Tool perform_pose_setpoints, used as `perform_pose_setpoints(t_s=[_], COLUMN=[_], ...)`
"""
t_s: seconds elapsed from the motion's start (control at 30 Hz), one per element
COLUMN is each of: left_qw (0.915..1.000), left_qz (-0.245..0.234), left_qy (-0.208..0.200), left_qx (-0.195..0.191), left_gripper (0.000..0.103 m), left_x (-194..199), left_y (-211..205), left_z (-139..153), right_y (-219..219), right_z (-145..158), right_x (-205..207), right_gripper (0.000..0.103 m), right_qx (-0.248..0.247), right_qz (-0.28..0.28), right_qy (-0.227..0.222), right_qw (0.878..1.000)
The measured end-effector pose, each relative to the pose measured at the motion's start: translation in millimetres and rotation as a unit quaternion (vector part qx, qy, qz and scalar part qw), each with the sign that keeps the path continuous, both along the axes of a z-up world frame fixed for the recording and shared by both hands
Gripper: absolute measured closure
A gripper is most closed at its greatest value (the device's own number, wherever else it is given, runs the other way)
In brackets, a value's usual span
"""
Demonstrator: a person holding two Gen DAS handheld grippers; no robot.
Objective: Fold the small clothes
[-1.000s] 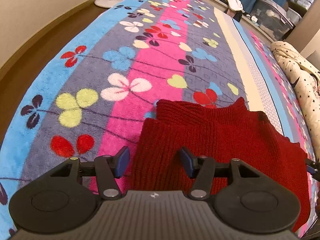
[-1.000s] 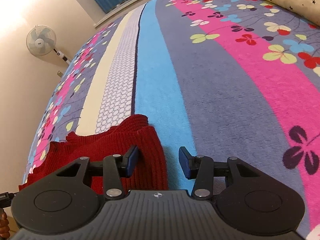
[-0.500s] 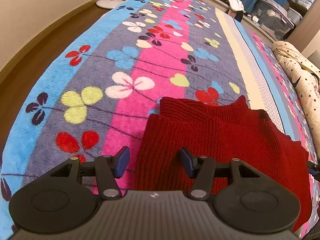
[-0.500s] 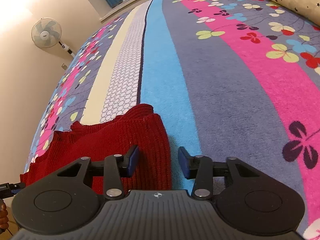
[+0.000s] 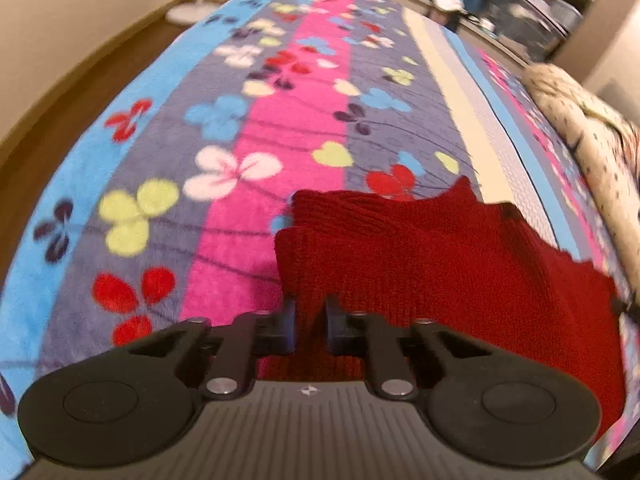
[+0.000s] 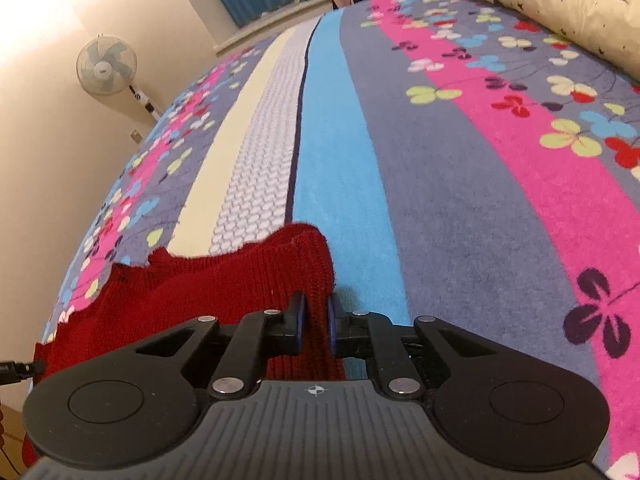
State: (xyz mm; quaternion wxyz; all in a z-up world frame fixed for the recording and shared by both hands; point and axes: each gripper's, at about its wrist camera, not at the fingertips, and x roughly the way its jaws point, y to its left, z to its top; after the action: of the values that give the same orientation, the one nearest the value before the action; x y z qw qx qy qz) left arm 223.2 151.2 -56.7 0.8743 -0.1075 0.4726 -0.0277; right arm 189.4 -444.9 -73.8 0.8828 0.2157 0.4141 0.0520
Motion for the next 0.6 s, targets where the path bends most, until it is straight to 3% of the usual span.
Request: perform_pose_setpoints(t_s=[0.1,0.23,0.37,0.47,0.6], left_qw=[0.9992,0.9923,0.9803,0.9762,0.9792], left_qz=[-0.002,0.039,0.054,0.071,0.066], left_qy=[-0.032,-0.117,-0.182,-0.19,-0.165], left_qx=[0.025,0.003,0.054,0.077,0.098], left_gripper=[0.091,0.091,0.091,0.091,0.091], left_x=[-5.0,-13.1,-15.1,-5.6,12.5], left_y=[-2.9,10.9,0.4,-3.7,-9.9], left_z=[11.7,40.1,56.9,57.7,44.6], right_y=[-1.7,-1.3,2.4,0.5,6.7], right_z=[10.9,37.7,60.3,60.3,43.6], right_x=[-2.8,-12.1,-16.2,-8.7,13.3], right_gripper=[0.092,0.093,0.093,0.094,0.094], right_qx=[0.003,0.009,0.001,-0.003,-0.038], right_qz=[-0.005,-0.017,-0.042,-0.063,-0.065], right_qy=[-0.031,-0.111,-0.19,-0.195,-0.153], right_qw=[0.999,0.994,0.981,0.979,0.985])
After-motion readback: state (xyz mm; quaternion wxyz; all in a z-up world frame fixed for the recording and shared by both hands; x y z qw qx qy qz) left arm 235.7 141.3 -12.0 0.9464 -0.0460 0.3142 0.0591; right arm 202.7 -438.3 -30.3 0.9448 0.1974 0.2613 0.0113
